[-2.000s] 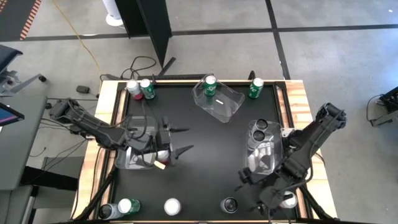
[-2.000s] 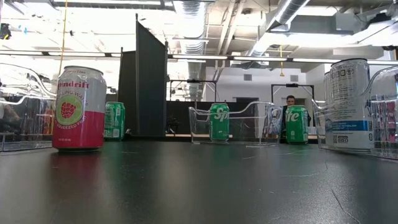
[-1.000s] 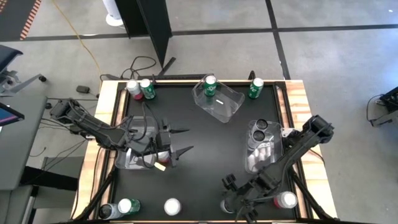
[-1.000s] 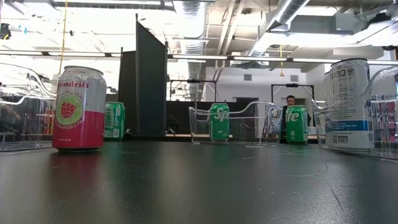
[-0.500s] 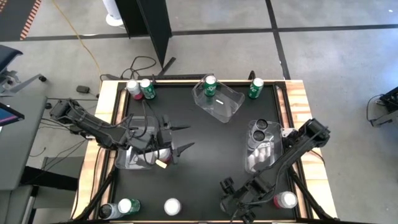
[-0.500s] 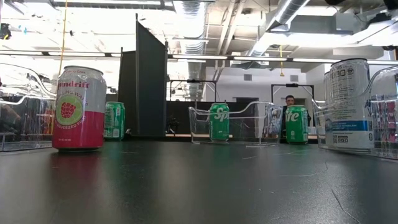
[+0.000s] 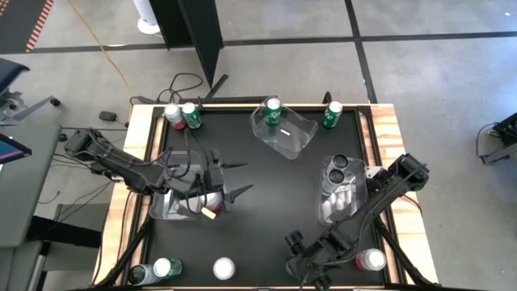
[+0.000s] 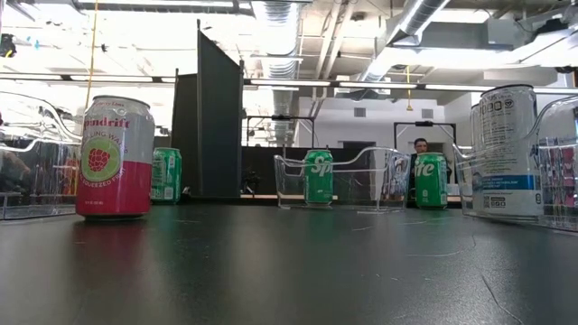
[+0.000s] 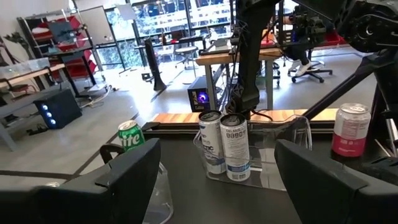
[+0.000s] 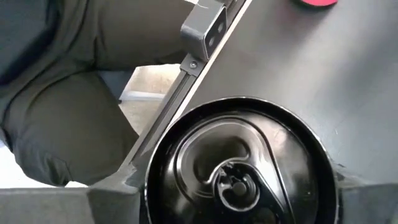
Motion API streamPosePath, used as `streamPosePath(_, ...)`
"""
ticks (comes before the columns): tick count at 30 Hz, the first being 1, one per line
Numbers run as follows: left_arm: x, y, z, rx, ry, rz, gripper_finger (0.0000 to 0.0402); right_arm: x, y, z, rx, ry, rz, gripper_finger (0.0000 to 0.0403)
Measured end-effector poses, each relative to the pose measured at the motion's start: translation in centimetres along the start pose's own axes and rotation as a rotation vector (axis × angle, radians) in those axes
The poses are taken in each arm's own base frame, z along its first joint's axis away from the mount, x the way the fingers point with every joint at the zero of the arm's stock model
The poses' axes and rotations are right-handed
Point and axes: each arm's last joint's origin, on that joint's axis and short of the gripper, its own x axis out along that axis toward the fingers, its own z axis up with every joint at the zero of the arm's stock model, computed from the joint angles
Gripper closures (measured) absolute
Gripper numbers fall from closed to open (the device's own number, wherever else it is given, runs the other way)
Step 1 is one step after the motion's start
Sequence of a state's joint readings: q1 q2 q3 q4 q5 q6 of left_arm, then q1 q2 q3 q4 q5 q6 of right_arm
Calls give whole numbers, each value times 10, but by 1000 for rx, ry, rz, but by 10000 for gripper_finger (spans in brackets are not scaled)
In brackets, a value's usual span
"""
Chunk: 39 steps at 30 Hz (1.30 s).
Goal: Sort soda cans
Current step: Put the right white blue soda can into the right transparent bin
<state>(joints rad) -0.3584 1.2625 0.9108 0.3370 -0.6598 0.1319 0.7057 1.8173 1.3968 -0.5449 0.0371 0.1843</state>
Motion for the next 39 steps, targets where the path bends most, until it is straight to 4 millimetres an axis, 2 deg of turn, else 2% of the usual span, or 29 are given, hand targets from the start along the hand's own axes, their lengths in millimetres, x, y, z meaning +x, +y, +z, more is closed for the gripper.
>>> streamPosePath(5,0,0,2,9,-17,2,93,-14,-3,-1,-8,-5,-84,153)
streamPosePath(10,2,3,2,17,-17,3,93,-47,-1,-2,5,-40,-167,153)
streamPosePath(18,6,8,1,-5,-16,-16,93,-130,8,-25,99,-87,-326,153)
streamPosePath(22,7,9,1,-8,-17,-17,93,-171,9,-45,175,-112,-412,153)
streamPosePath(24,7,9,1,-9,-17,-17,93,-184,8,-57,222,-87,-455,153)
streamPosePath(29,7,9,1,-10,-17,-18,93,-188,3,-80,336,-52,-522,153)
streamPosePath(39,7,9,1,-12,-18,-18,93,-164,-16,-104,500,45,-635,153)
